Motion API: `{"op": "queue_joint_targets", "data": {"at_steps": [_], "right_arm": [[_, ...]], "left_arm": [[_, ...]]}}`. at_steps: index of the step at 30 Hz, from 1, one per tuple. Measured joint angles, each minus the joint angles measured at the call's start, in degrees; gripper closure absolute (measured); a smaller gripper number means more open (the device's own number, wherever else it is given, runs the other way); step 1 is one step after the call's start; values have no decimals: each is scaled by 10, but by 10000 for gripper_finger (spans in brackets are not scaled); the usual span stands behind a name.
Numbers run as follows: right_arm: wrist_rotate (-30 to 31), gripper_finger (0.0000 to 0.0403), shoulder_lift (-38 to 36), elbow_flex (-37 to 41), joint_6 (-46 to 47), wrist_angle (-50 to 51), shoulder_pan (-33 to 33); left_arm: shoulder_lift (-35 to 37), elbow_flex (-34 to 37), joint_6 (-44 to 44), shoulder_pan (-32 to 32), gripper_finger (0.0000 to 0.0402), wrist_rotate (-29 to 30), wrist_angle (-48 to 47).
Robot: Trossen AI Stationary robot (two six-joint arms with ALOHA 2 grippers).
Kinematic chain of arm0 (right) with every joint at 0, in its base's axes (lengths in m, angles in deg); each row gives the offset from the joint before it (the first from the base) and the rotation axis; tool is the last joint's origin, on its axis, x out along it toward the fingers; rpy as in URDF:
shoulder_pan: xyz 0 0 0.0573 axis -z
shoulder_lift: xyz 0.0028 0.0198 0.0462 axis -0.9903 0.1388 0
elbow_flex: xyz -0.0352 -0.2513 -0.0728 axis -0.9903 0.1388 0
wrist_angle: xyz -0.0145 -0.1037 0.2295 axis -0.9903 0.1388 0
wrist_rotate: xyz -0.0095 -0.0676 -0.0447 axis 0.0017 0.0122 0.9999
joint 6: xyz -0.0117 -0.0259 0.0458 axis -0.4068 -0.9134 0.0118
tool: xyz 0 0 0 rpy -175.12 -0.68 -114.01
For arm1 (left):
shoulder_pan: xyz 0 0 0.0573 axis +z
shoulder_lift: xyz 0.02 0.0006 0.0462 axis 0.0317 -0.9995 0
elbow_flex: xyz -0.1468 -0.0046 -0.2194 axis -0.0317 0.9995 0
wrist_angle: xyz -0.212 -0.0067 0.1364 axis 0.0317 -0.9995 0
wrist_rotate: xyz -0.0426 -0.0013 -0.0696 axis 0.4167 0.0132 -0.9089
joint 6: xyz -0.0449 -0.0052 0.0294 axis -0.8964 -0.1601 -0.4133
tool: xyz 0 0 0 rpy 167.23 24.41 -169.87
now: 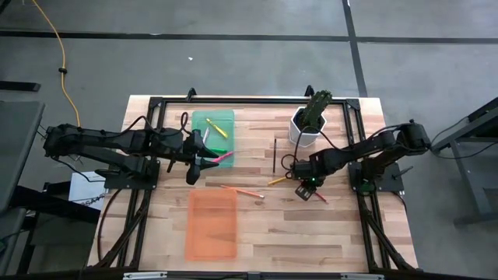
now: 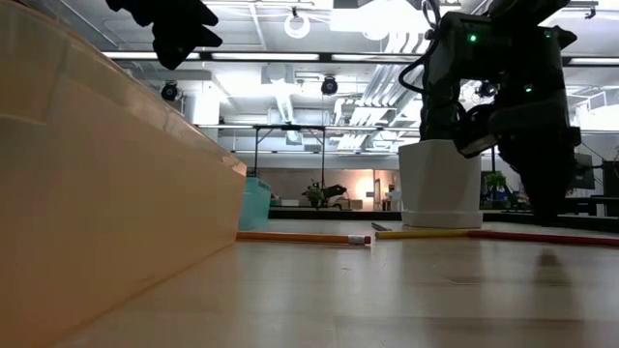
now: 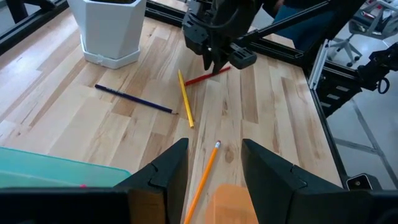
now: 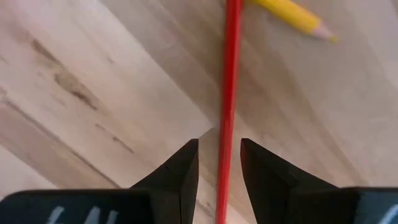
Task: Sort pens & pencils
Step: Put the red pencil into the orange bin
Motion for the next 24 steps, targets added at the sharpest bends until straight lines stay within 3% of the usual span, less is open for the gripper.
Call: {"op": "queue_joint_targets", "data": {"at_steps": [24], "right_arm": [[-1,304,0,0,-5,-12,11]], "left_arm": [[0,0,0,0,264,2,0]]}}
